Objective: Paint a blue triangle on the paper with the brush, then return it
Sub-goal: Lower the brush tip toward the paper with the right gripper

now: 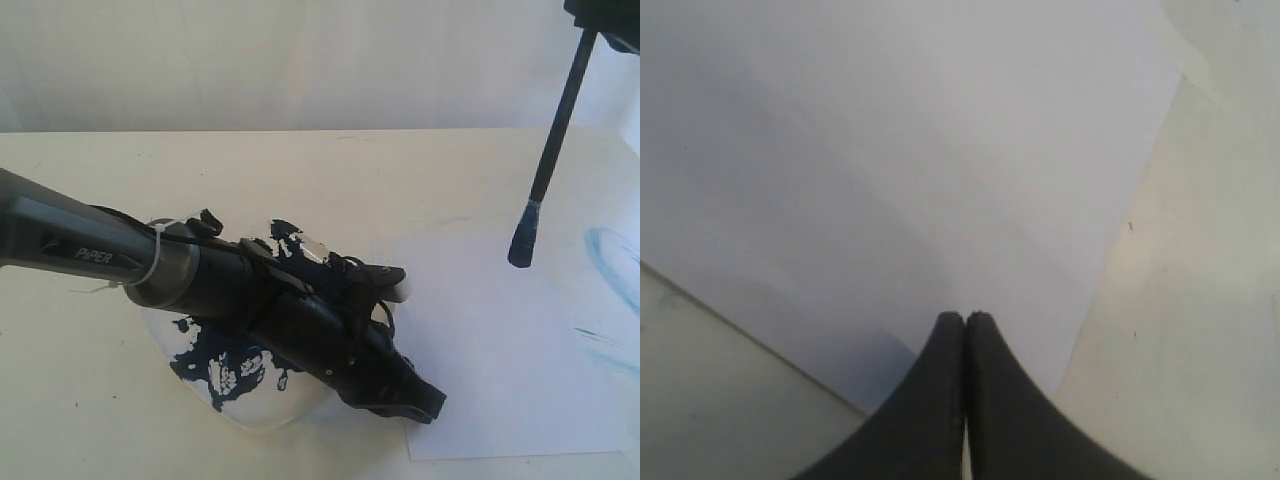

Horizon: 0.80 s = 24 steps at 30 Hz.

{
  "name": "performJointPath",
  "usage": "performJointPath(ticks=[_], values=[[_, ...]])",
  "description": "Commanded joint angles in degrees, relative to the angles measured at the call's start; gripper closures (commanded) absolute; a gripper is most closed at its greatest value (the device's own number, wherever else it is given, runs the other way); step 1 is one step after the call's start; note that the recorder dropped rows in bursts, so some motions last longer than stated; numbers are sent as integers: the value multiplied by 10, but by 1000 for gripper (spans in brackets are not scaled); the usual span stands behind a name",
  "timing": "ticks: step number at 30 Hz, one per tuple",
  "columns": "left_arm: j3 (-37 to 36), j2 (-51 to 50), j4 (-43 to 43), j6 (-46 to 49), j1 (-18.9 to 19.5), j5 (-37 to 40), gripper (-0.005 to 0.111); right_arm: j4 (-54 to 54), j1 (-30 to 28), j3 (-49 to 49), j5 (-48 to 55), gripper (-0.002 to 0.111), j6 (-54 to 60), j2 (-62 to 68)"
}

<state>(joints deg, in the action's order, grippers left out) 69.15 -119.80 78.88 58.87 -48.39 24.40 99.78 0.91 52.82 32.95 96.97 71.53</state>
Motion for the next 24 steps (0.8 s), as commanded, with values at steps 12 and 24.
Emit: performJointPath(ticks=[12, 24], values=[[-1, -3, 0, 0, -3, 7, 107, 2, -4, -2, 6, 108, -6, 0], [-1, -3, 0, 0, -3, 6, 107, -125, -4, 73, -76, 108, -296, 0]])
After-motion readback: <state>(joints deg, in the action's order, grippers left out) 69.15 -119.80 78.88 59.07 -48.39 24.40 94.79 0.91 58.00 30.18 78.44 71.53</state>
